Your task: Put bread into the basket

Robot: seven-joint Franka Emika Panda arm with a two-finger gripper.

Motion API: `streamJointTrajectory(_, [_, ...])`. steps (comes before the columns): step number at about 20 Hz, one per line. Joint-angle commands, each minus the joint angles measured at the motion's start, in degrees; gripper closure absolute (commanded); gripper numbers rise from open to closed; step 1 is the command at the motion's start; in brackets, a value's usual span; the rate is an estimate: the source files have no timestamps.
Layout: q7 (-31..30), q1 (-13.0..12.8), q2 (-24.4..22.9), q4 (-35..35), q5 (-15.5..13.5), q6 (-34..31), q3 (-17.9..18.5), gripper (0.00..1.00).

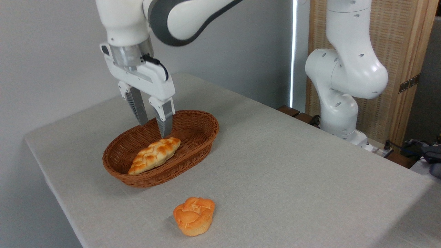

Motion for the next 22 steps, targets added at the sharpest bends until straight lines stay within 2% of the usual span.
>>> streamJointTrajectory(1, [8.7, 0.2, -4.1, 0.5, 0.7, -3.8, 3.3, 0.00])
streamJointTrajectory(5, [20.9, 0.1, -7.5, 1.1, 3.7, -7.1, 9.2, 0.00])
streamJointTrajectory(8, [21.5, 0.1, -6.9, 6.3, 3.8, -11.1, 12.6, 0.00])
streamJointTrajectory(10, [21.6, -0.6, -7.0, 6.8, 3.9, -13.9, 14.7, 0.00])
streamJointTrajectory(12, [21.4, -2.1, -7.1, 7.0, 3.9, -16.5, 15.6, 0.00])
streamJointTrajectory(15, [21.4, -4.7, -7.0, 7.2, 3.9, -16.8, 18.4, 0.00])
streamJointTrajectory(22, [21.0, -4.7, -6.4, 8.3, 3.8, -16.6, 18.1, 0.00])
